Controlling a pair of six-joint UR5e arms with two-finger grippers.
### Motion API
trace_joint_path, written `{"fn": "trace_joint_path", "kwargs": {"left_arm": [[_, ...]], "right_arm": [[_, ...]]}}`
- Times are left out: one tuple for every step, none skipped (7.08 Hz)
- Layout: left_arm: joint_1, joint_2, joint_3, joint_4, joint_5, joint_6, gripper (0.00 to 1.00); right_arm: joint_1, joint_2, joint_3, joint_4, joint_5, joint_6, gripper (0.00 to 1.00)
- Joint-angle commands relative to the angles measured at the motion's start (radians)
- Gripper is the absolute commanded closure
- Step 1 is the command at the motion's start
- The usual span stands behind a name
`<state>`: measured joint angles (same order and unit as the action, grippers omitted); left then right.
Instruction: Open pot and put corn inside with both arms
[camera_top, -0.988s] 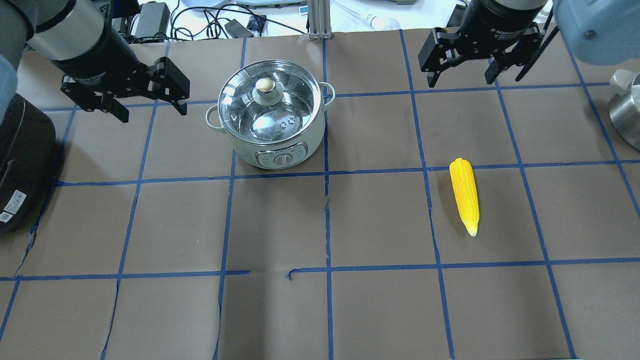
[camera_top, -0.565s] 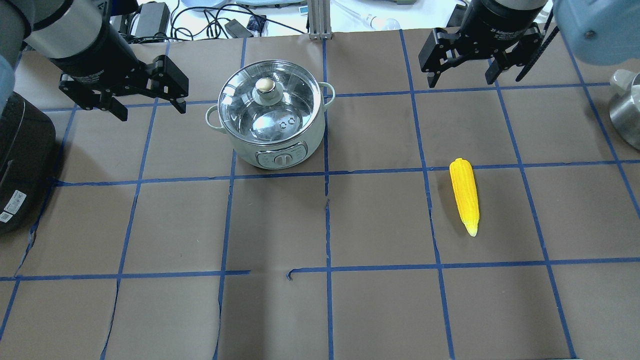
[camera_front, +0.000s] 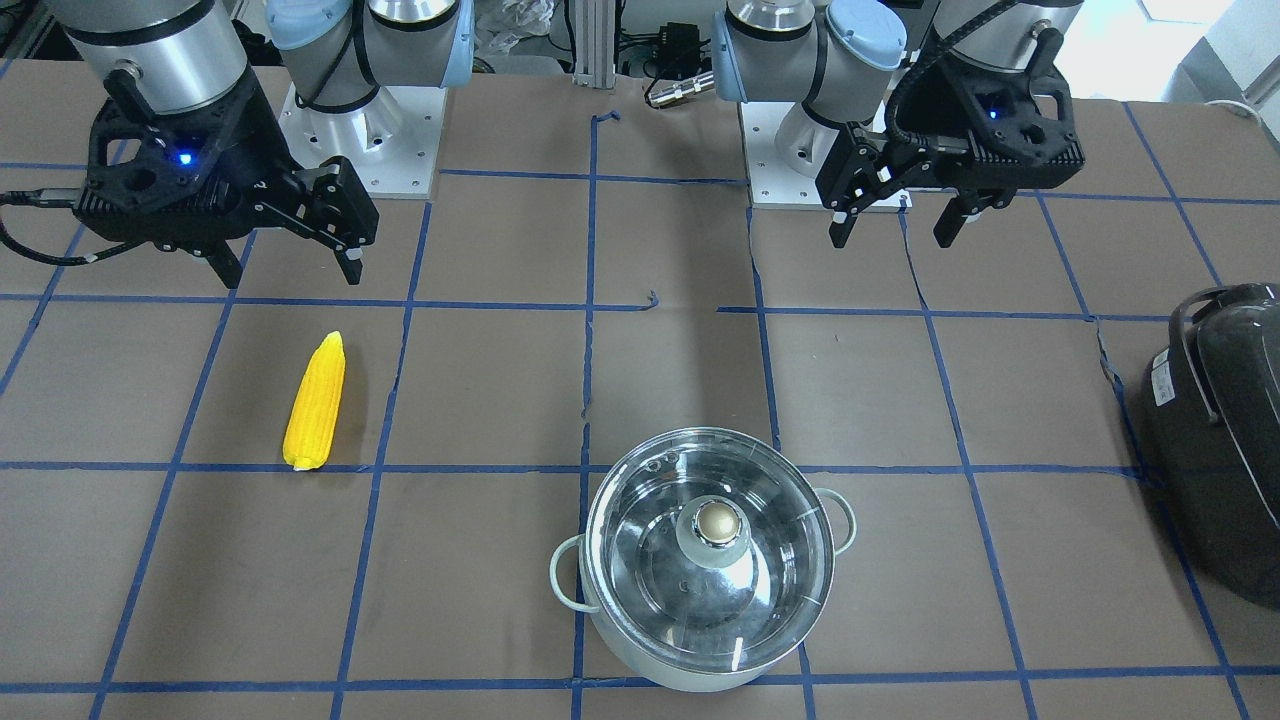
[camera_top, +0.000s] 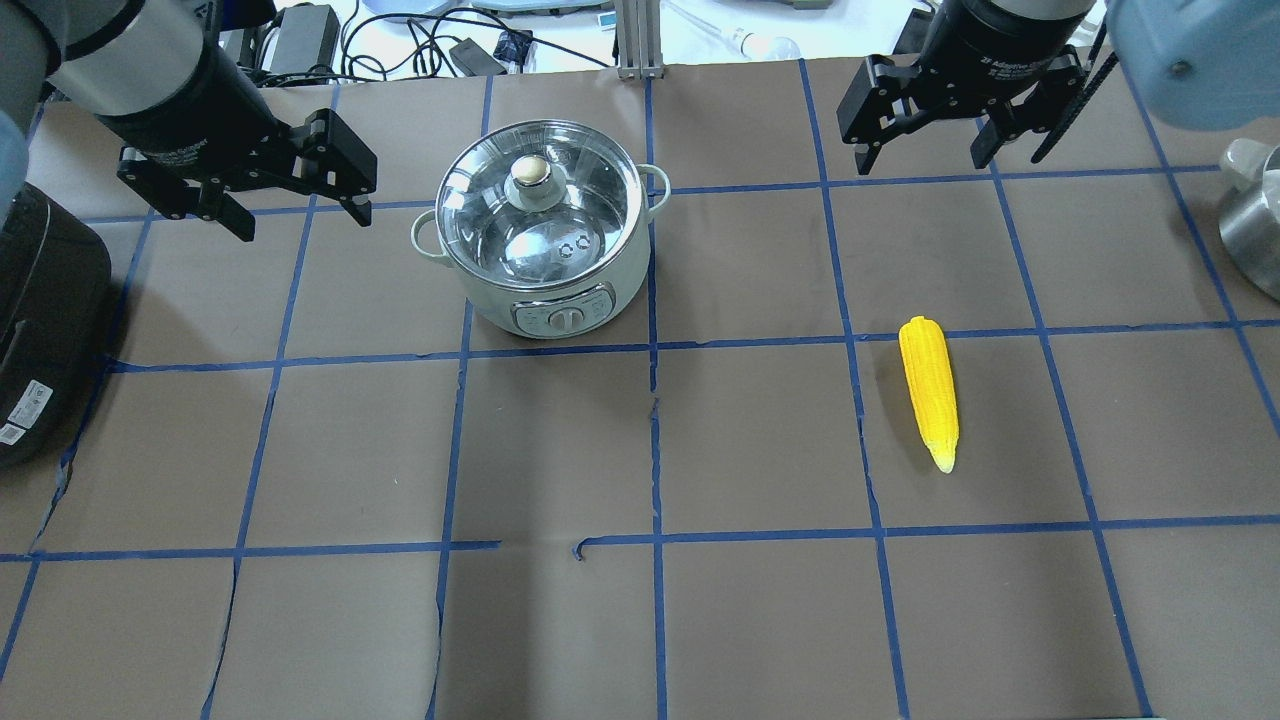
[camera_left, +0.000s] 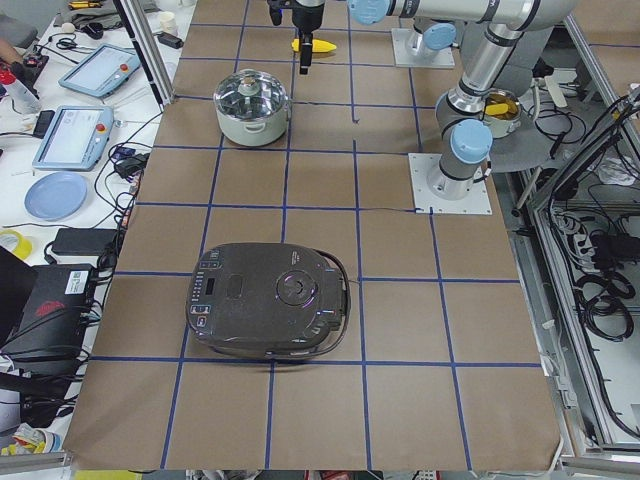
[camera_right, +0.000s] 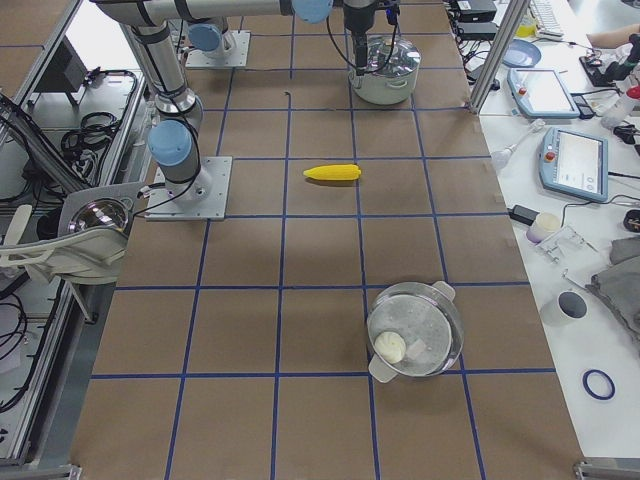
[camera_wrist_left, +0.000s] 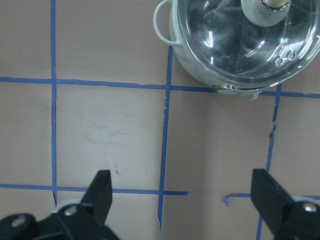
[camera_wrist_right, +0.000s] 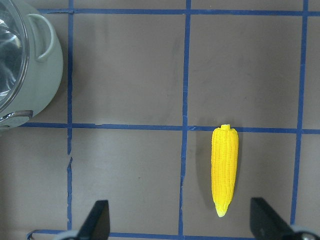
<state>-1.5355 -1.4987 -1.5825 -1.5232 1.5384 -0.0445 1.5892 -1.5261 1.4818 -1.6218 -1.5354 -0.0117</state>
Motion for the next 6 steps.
{"fn": "trace_joint_path", "kwargs": {"left_arm": [[0.0,0.0,-0.001,0.0,0.0,0.0,0.0],[0.0,0.0,-0.001,0.0,0.0,0.0,0.0],[0.0,0.0,-0.001,0.0,0.0,0.0,0.0],[0.0,0.0,-0.001,0.0,0.0,0.0,0.0],[0.0,0.0,-0.001,0.0,0.0,0.0,0.0],[0.0,0.0,-0.001,0.0,0.0,0.0,0.0]], "right_arm": [[-0.003,0.001,-0.003,0.0,0.0,-0.002,0.0],[-0.003,0.001,-0.002,0.005,-0.005,-0.007,0.0],[-0.005,0.001,0.0,0.013,0.003,0.001,0.0],[-0.005,0.001,-0.003,0.005,0.0,0.001,0.0],[-0.006,0.001,-0.003,0.014,-0.003,-0.002,0.0],[-0.008,0.003,0.0,0.019,-0.024,-0.001,0.0]]}}
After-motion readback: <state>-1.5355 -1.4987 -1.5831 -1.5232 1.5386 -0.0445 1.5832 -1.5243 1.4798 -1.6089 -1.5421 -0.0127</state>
